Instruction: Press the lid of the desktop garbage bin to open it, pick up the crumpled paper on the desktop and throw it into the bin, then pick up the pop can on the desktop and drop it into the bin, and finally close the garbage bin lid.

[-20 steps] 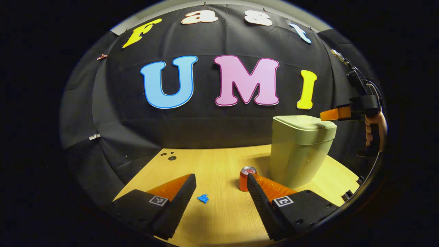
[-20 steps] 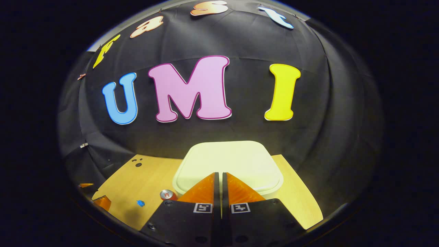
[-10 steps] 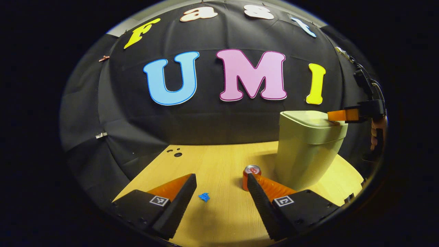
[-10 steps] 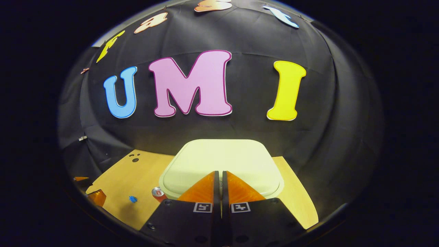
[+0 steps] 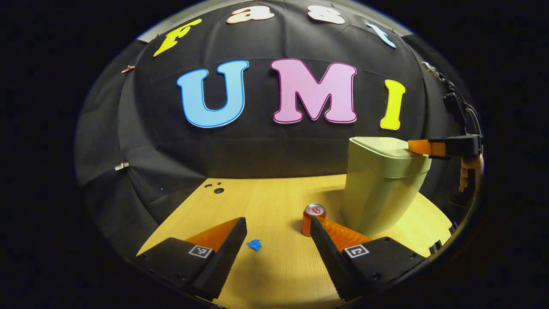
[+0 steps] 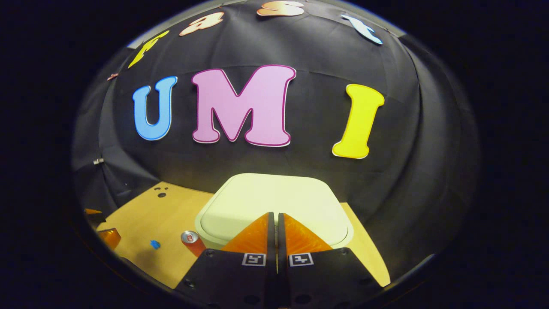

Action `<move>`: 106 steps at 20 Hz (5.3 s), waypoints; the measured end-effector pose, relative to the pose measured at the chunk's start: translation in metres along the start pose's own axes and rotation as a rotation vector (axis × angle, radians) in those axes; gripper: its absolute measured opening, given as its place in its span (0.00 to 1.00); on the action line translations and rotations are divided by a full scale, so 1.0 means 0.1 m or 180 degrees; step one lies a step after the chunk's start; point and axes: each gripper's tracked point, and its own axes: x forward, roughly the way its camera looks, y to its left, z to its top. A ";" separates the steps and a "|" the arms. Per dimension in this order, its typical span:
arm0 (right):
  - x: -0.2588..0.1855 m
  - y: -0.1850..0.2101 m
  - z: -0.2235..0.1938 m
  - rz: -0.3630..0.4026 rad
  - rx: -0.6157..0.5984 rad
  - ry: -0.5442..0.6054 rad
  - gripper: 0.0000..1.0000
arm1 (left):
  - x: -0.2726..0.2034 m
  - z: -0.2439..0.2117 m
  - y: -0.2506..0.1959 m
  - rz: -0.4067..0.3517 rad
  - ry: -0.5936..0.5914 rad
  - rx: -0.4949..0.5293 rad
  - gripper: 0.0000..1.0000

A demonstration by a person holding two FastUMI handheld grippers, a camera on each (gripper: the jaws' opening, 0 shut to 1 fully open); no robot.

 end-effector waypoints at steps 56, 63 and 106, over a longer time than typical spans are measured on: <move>-1.72 0.46 -1.12 -0.0756 0.0572 0.0968 1.00 | 1.61 -1.81 0.69 -0.0498 0.0831 0.0059 0.97; -1.70 0.66 -1.27 -0.0679 0.0527 0.1126 1.00 | 1.66 -2.00 0.61 -0.0586 0.0901 0.0239 0.89; -1.54 0.40 -1.61 -0.0221 0.0884 0.1114 0.99 | 0.59 0.45 -0.42 -0.1180 -0.0026 0.0039 0.29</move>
